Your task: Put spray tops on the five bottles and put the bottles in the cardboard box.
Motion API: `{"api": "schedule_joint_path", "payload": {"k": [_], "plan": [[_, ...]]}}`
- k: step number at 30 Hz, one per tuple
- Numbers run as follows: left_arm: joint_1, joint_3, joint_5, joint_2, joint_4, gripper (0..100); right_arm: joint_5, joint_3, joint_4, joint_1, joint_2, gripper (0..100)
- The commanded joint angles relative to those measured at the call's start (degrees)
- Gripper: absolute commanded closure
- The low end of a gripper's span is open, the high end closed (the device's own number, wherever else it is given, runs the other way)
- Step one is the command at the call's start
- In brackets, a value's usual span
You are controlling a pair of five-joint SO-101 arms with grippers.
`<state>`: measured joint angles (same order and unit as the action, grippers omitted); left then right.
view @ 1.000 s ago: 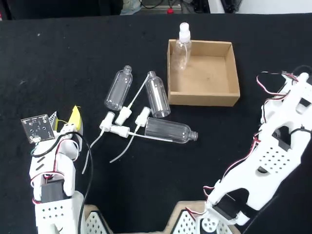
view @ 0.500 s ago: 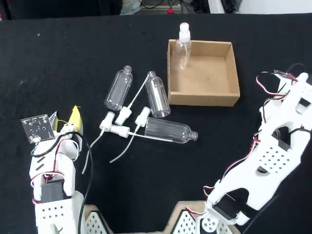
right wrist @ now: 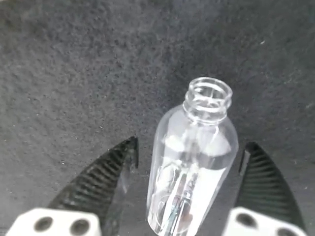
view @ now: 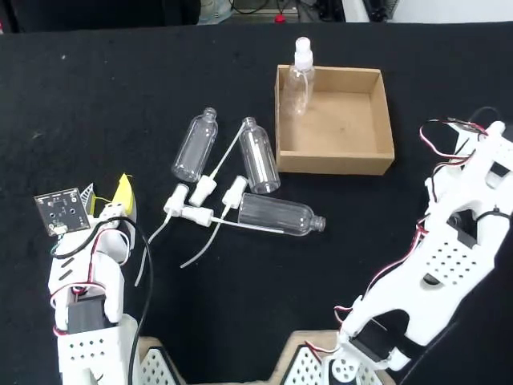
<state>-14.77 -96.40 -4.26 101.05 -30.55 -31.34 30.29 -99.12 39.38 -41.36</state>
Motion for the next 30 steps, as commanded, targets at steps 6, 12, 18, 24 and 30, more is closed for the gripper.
{"api": "schedule_joint_path", "payload": {"k": [6,12,18,24,30], "plan": [[0.57,-1.1,0.7,0.79,-0.18,80,-0.62,-0.04,0.26,-1.14,0.13,69.1],[0.57,-1.1,0.7,0.79,-0.18,80,-0.62,0.75,0.35,-1.05,-2.42,69.1],[0.57,-1.1,0.7,0.79,-0.18,80,-0.44,3.03,-0.18,-1.05,-2.51,69.1],[0.57,-1.1,0.7,0.79,-0.18,80,-0.44,3.12,-0.18,-1.05,-2.59,73.0],[0.57,-1.1,0.7,0.79,-0.18,80,0.18,5.85,-0.7,-1.05,-2.24,88.3]]}}
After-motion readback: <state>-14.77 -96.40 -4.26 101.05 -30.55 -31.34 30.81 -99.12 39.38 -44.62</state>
